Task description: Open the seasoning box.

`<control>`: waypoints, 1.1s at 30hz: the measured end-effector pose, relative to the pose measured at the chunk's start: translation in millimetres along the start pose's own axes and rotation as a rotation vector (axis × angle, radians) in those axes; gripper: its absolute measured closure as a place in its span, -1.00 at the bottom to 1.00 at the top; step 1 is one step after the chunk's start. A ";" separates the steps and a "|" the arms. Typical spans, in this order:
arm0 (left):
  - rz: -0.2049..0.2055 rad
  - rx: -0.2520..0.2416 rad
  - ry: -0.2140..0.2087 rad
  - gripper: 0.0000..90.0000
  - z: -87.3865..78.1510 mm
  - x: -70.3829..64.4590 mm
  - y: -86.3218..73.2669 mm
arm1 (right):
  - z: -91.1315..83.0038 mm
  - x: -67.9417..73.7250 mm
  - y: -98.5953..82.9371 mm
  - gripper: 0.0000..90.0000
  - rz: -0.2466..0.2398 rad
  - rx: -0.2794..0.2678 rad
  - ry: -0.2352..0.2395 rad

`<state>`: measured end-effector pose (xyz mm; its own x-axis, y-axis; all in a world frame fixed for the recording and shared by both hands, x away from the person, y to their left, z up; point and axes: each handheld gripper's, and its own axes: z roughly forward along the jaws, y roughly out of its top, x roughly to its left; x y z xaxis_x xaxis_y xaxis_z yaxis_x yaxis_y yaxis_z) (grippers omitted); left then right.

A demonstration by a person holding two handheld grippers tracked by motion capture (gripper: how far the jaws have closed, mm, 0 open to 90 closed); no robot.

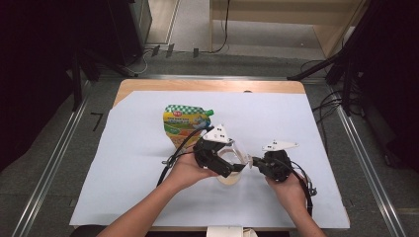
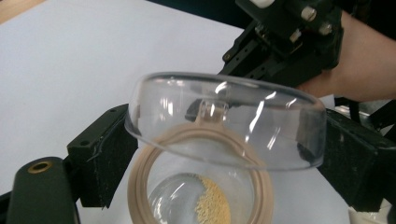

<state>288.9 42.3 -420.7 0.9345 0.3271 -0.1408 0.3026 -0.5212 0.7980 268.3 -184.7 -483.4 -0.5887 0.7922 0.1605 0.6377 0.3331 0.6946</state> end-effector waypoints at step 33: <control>-0.014 0.041 -0.121 -0.88 20.1 10.7 35.8 | -15.9 -7.6 -0.2 1.00 0.029 -0.060 0.009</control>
<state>313.4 11.2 -405.5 0.9452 0.2383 -0.2234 0.3209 -0.5501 0.7710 264.7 -198.9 -473.6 -0.5745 0.7967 0.1874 0.6240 0.2783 0.7302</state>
